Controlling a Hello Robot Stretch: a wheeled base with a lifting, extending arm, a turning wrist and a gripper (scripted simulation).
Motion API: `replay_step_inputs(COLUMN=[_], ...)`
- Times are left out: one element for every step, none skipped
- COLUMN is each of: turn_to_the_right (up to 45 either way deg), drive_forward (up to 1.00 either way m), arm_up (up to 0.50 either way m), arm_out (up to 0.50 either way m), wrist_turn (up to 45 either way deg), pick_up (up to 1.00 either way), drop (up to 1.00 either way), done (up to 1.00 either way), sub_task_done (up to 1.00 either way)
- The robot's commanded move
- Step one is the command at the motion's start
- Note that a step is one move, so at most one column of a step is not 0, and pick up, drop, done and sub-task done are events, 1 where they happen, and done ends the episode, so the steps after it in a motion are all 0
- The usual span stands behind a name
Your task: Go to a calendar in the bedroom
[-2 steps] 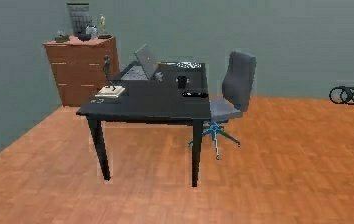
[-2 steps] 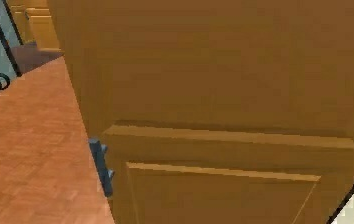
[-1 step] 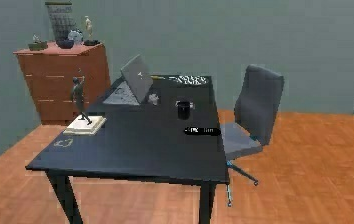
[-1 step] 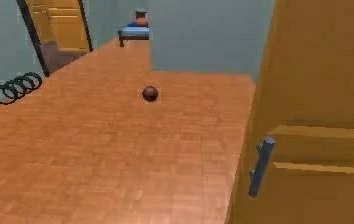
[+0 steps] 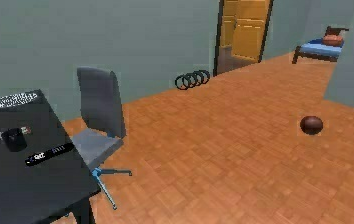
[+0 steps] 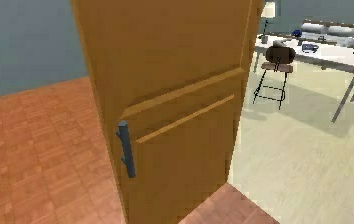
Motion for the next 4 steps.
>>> replay_step_inputs(turn_to_the_right=[6.0,0.0,-45.0,-30.0], drive_forward=[0.00,0.70,0.00,0.00], arm_up=[0.00,0.00,0.00,0.00], arm_out=[0.00,0.00,0.00,0.00], wrist_turn=[0.0,0.0,0.0,0.0], pick_up=[0.00,0.00,0.00,0.00], drop=[0.00,0.00,0.00,0.00], done=[0.00,0.00,0.00,0.00], sub_task_done=[0.00,0.00,0.00,0.00])
